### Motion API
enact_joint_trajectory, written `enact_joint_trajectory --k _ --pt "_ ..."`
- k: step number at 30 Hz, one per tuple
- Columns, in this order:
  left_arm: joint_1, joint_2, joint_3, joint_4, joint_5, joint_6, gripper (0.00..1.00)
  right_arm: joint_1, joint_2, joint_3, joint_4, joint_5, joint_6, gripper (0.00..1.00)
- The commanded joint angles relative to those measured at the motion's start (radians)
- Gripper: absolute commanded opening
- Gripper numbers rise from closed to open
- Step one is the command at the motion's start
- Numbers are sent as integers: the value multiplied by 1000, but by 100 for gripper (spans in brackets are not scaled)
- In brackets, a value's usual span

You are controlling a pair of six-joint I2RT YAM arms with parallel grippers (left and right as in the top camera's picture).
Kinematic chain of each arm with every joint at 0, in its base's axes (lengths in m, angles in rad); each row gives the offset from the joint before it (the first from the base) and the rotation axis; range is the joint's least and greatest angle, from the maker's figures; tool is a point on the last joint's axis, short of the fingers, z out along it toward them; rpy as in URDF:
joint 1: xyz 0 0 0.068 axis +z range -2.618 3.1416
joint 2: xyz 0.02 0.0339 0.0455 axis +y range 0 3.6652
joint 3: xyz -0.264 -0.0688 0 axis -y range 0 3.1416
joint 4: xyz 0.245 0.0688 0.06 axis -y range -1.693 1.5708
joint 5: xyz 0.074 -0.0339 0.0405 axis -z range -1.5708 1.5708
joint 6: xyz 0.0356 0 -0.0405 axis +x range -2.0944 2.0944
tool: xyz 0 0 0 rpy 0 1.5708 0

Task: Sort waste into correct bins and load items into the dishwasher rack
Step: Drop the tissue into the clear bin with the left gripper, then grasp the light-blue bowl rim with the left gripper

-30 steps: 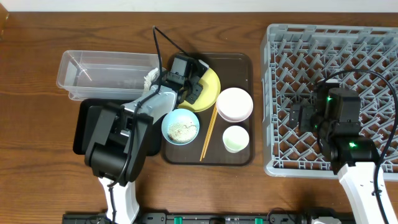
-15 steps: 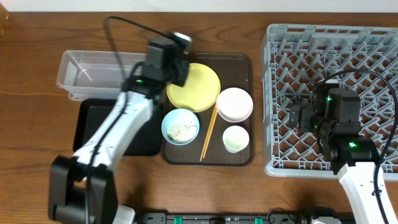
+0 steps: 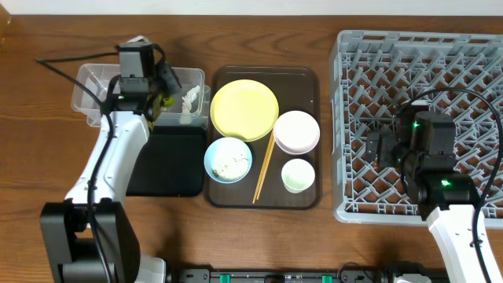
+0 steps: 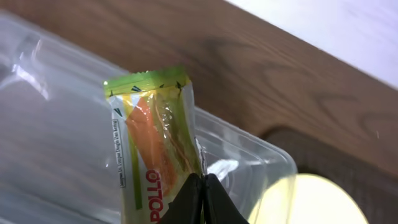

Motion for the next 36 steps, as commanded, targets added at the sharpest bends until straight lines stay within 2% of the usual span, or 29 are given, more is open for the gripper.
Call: enact_joint_trajectory --k 1,5,8,12,16,22,24,25,29,31,36 --pt "11 42 5 -3 -20 -151 7 -8 0 21 0 -3 10 99" --pt "12 66 5 -2 -20 -159 13 -8 0 21 0 -3 10 99" --pt "12 61 5 -2 -19 -140 48 -8 0 21 0 -3 10 99" --pt "6 14 5 -6 -16 -67 58 -8 0 21 0 -3 10 99" --pt "-35 -63 5 -36 -16 6 58 -8 0 21 0 -3 10 99" --pt "-195 -125 5 -217 -16 93 58 -8 0 21 0 -3 10 99" --pt "-257 -115 5 -286 -16 92 65 -8 0 21 0 -4 10 99" --pt "-285 -109 5 -311 -16 92 72 -8 0 21 0 -3 10 99" --pt "-407 -76 5 -397 -16 66 81 -8 0 21 -1 -4 10 99" --pt "-450 -58 5 -408 -16 62 81 -8 0 21 -1 -4 10 99" --pt "-543 11 4 -412 -17 53 71 -8 0 21 -5 -4 10 99"
